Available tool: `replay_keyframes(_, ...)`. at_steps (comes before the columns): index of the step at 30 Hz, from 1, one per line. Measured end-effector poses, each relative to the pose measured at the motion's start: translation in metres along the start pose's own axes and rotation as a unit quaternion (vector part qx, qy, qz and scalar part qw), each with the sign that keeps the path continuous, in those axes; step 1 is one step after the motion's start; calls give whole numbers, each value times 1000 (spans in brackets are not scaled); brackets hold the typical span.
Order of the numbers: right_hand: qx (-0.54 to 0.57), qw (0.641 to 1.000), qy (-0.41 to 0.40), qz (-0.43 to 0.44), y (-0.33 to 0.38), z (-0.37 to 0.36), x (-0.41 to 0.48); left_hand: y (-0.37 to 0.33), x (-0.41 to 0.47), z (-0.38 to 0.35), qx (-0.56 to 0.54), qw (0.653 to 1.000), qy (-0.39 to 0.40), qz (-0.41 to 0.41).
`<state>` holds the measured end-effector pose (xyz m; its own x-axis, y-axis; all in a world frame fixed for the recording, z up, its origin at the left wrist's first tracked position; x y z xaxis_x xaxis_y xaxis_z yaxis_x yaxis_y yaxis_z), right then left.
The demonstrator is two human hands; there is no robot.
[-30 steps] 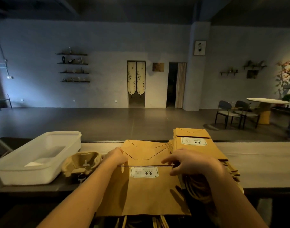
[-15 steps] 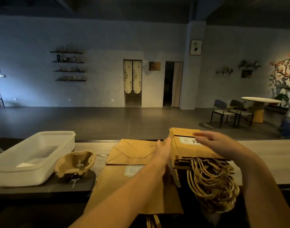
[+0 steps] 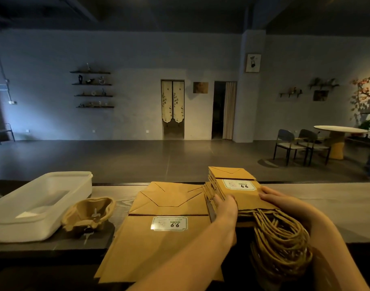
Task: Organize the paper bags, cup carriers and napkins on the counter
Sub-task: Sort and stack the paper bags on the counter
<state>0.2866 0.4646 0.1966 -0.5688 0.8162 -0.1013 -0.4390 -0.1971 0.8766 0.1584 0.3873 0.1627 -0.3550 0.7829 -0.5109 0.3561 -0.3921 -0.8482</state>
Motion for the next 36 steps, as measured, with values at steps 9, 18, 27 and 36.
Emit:
replay_keyframes(9,-208,976,28,65,44,1,-20,-8,-9,4,18,1000,-4,-19)
replay_keyframes(18,-263,955,38,129,97,-60,-53,1,69,-2,26,999,-6,-32)
replay_keyframes(27,-208,958,-16,197,143,-84,-84,-41,-63,-22,379,916,-63,-117)
replay_keyframes(36,-110,976,-73,175,79,-153,-103,-39,-44,218,361,870,-321,-95)
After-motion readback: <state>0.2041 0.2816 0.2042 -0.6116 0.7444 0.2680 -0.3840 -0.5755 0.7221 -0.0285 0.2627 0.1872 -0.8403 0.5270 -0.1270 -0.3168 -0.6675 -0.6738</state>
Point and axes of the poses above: each hand's wrist, its own x-axis towards the middle knuckle, its own z-axis out of the back of the hand, y = z × x, the point moved 9 cm from there along x, towards the middle knuckle, and after that the axes turned 13 degrees about z, right-handed, at the moved point
